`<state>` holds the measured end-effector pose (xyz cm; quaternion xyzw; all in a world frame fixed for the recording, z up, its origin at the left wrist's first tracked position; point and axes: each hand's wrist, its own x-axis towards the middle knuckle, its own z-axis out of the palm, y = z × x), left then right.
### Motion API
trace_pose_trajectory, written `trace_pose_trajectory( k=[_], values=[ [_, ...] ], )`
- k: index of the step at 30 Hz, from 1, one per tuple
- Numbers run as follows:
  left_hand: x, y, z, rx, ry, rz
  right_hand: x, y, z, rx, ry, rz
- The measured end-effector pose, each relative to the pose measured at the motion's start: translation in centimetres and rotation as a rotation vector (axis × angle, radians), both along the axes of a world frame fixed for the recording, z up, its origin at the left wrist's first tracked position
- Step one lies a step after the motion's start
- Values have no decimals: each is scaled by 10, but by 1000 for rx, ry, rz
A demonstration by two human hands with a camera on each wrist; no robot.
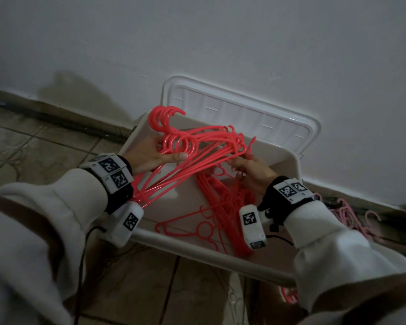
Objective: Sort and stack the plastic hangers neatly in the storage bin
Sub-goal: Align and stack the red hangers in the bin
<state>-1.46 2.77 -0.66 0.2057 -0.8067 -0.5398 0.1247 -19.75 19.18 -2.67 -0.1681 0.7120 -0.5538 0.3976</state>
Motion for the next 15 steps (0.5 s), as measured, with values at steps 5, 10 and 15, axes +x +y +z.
trace_pose_trajectory(
  k=[5,10,15],
  values=[
    [2,1,0,61,-10,-44,3,0,1,-66,-29,39],
    [1,4,7,95,-117,-4,6,0,4,-178,-76,67],
    [0,4,0,103,-176,22,4,-3,-3,-150,36,29]
  ],
)
